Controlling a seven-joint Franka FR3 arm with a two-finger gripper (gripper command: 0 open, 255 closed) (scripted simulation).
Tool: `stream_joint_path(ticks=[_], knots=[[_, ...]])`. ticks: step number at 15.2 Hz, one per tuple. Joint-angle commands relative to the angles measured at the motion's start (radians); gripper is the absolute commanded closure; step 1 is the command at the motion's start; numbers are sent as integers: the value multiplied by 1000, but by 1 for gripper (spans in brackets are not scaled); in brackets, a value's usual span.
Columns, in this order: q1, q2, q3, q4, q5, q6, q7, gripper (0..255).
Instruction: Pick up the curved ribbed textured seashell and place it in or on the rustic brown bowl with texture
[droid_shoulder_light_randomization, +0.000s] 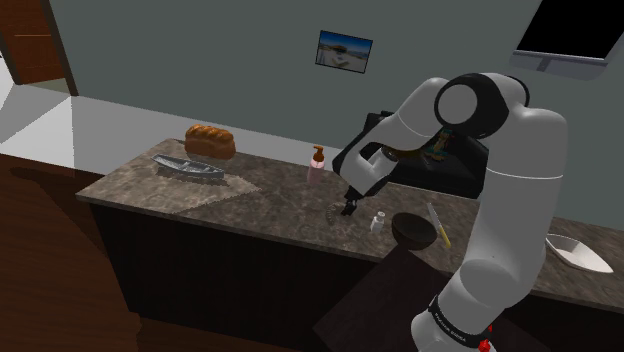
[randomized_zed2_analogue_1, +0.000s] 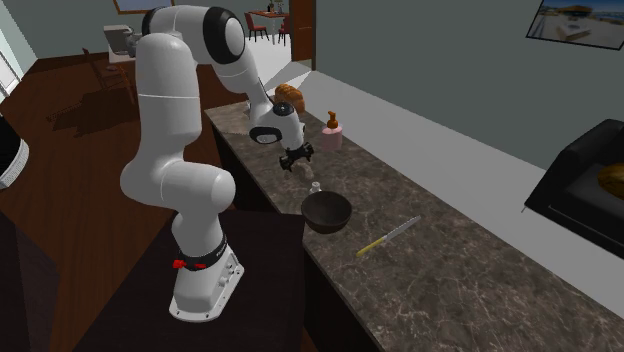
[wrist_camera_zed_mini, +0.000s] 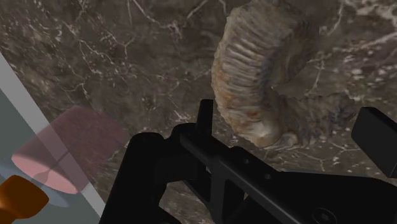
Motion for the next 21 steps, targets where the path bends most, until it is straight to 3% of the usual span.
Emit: stream_joint_path(ticks=[1,3,4,14,15,16,17,18,19,21], knots=[[-1,1,1,1,2,0,-2,0],[-1,1,1,1,1,0,-1,0],[-1,1,1,1,1,0,-1,255],[-4,-1,1,6,6,14,-2,255],[-4,-1,1,6,6,14,-2,0],[118,-12,-208,30,-523,-202,412,0],[76,12,-213,149,-758,-424,542,0],[168,30,-305,166,-701,-457,500,0],[202,51,-335,173,-659,-456,471,0],[193,79,-320,182,-631,-441,451,0]])
